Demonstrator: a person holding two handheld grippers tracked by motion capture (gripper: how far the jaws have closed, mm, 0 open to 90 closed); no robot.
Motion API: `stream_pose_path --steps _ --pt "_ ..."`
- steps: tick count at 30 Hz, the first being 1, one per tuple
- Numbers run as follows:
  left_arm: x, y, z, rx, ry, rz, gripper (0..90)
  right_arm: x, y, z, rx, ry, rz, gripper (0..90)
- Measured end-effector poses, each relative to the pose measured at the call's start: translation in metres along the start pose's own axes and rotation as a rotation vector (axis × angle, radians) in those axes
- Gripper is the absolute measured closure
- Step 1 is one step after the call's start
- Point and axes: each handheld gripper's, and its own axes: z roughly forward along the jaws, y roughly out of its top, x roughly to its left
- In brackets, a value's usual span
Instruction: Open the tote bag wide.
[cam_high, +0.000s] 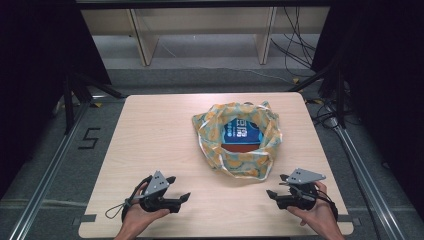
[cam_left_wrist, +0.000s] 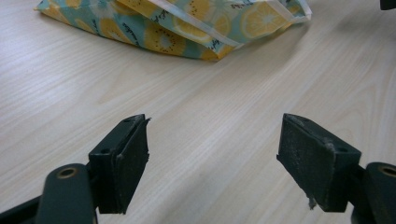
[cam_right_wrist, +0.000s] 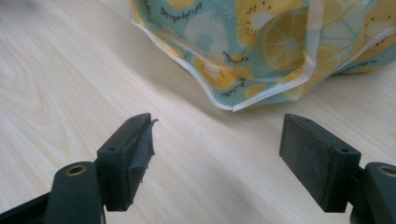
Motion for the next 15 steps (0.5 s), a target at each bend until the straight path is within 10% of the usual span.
stream_pose_path --steps 15 --pt "-0.005 -0.004 0.000 0.023 0.004 0.019 22.6 0.009 -0.013 0.000 0.004 0.007 0.015 26.8"
